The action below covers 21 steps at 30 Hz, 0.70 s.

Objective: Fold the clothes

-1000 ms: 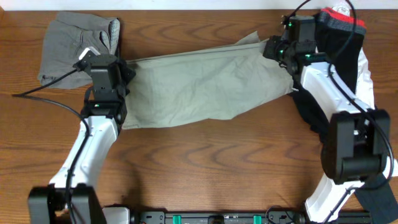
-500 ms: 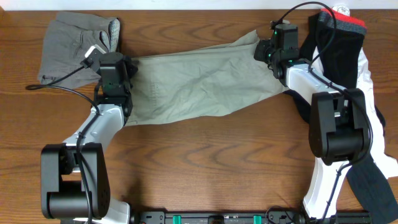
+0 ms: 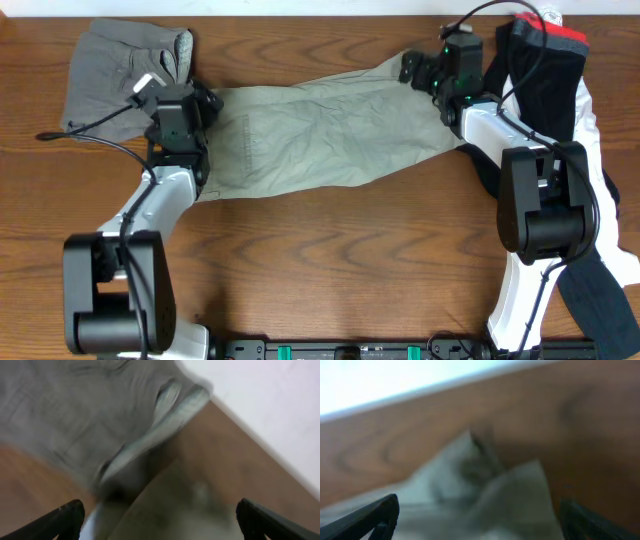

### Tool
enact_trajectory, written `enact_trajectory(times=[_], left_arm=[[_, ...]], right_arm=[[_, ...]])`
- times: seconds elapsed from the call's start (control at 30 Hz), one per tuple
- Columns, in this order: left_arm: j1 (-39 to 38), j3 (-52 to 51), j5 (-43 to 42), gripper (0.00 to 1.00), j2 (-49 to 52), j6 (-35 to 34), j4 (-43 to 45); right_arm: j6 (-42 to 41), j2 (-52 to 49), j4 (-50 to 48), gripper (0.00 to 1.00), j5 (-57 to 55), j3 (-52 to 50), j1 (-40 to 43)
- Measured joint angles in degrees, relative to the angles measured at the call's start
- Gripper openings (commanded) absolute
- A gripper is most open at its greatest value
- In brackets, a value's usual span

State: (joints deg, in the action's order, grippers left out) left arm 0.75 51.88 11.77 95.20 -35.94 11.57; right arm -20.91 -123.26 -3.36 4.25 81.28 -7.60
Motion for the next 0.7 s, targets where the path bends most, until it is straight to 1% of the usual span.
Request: enact_trajectory(times=[0.1, 0.13, 0.17, 0.2, 0.23, 0.27, 0.3, 0.33, 0.37, 0.47, 0.7], left_arm=[[0.0, 0.2, -1.86, 0.98, -3.19, 1.75, -8.96], [0.0, 0.26, -2.58, 0.98, -4.48, 2.6, -11.58], [0.0, 0.31, -2.97, 0.98, -5.53, 3.23, -13.7], [0.0, 0.35, -3.48, 0.98, -6.51, 3.89, -15.78], [0.0, 0.42, -3.96, 0.98, -7.54, 4.52, -17.88], [-0.02, 0.46, -4.15, 0.98, -8.11, 4.96, -19.56], [0.0, 0.5, -4.37, 0.98, -8.44, 5.38, -21.03], [0.0, 0.55, -4.52, 0.98, -8.63, 6.01, -22.49], [0.0, 0.57, -4.59, 0.98, -8.63, 6.45, -23.78], [0.0, 0.57, -5.03, 0.98, -8.61, 7.58, -26.4], [0.0, 0.55, -5.42, 0.98, -8.61, 8.96, -27.02]], right_arm=[[2.05, 0.0, 9.05, 0.99, 2.29, 1.86, -0.24], [2.75, 0.0, 11.45, 0.95, 2.71, 2.54, -0.46], [3.74, 0.0, 13.49, 0.85, 3.13, 3.34, -0.74], [4.92, 0.0, 14.45, 0.66, 3.45, 3.98, -1.18], [6.08, 0.02, 15.04, 0.43, 3.82, 4.46, -1.7], [6.71, 0.11, 15.28, 0.24, 4.04, 4.74, -2.29], [7.52, 0.13, 15.41, 0.12, 4.07, 4.98, -3.04], [7.98, 0.2, 15.39, 0.04, 4.02, 5.07, -3.54], [8.46, 0.22, 15.39, 0.01, 3.8, 5.18, -4.2], [9.27, 0.22, 15.63, 0.01, 3.21, 5.22, -5.7], [10.05, 0.22, 18.43, 0.01, 2.23, 5.25, -6.99]])
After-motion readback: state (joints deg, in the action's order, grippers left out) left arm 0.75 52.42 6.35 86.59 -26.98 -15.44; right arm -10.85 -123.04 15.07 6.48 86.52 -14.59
